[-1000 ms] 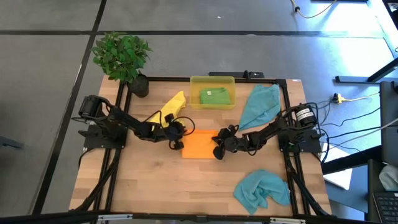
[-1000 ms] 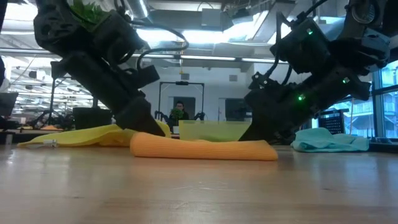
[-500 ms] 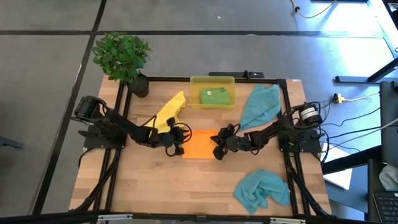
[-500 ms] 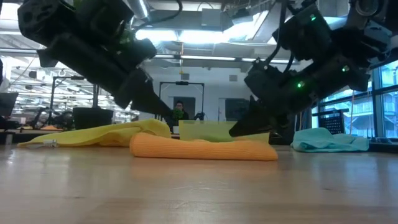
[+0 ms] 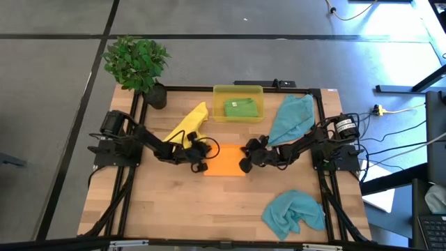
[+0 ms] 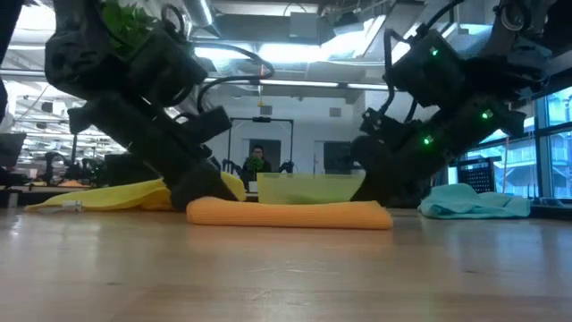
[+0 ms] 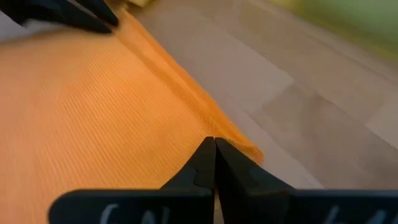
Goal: Fold microfiber towels
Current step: Fold the orange microfiber cloth
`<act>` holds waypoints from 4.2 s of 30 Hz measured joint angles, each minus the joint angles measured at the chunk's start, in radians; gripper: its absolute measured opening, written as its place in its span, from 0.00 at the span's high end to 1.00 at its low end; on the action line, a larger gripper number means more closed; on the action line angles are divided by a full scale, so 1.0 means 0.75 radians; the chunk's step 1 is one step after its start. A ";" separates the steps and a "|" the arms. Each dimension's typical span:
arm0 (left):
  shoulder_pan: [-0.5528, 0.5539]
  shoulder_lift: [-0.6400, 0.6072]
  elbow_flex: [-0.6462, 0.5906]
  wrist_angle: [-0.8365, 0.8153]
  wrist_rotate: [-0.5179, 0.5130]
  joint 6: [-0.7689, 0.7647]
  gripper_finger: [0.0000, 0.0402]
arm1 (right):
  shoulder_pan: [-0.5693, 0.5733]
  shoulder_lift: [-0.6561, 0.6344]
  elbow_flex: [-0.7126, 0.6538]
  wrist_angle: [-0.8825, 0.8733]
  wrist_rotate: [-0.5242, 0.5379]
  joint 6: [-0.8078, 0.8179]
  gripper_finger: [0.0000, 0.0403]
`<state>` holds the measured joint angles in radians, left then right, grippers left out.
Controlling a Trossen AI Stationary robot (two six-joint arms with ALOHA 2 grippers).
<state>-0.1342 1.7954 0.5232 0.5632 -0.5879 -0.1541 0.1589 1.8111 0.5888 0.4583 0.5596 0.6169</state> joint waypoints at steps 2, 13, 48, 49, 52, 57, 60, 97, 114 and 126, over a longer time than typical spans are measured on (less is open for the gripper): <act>0.013 0.000 0.000 0.000 0.000 -0.002 0.94 | 0.000 0.000 0.001 -0.034 0.015 0.019 0.98; -0.080 -0.187 -0.001 0.016 -0.045 0.113 1.00 | 0.036 -0.010 -0.001 0.061 0.025 -0.062 0.98; -0.410 -0.303 0.074 -0.445 0.288 -0.302 1.00 | -0.207 -0.075 0.294 -0.602 -0.234 -0.278 0.98; -0.414 -0.290 0.082 -0.435 0.288 -0.304 1.00 | -0.207 -0.074 0.294 -0.612 -0.253 -0.282 0.98; -0.416 -0.221 0.101 -0.450 0.293 -0.309 1.00 | -0.206 -0.070 0.294 -0.623 -0.284 -0.317 0.99; -0.387 -0.097 0.162 -0.453 0.350 -0.318 1.00 | -0.204 -0.070 0.295 -0.626 -0.287 -0.317 0.98; -0.365 -0.060 0.193 -0.440 0.349 -0.316 1.00 | -0.203 -0.070 0.295 -0.661 -0.323 -0.312 0.98; -0.229 -0.057 0.198 -0.573 0.191 0.094 1.00 | 0.496 -0.065 0.290 -0.488 -0.449 0.288 0.95; -0.457 -0.417 0.192 -0.697 0.161 0.133 1.00 | 0.574 -0.093 0.293 -0.346 -0.326 0.033 0.95; -0.603 -0.165 0.203 -0.276 0.368 0.261 0.90 | 0.584 -0.093 0.293 -0.327 -0.318 -0.441 0.84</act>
<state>-0.5868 1.6714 0.6752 0.3565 -0.3119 0.0416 0.5968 1.7410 0.8089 0.2131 0.3210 0.2860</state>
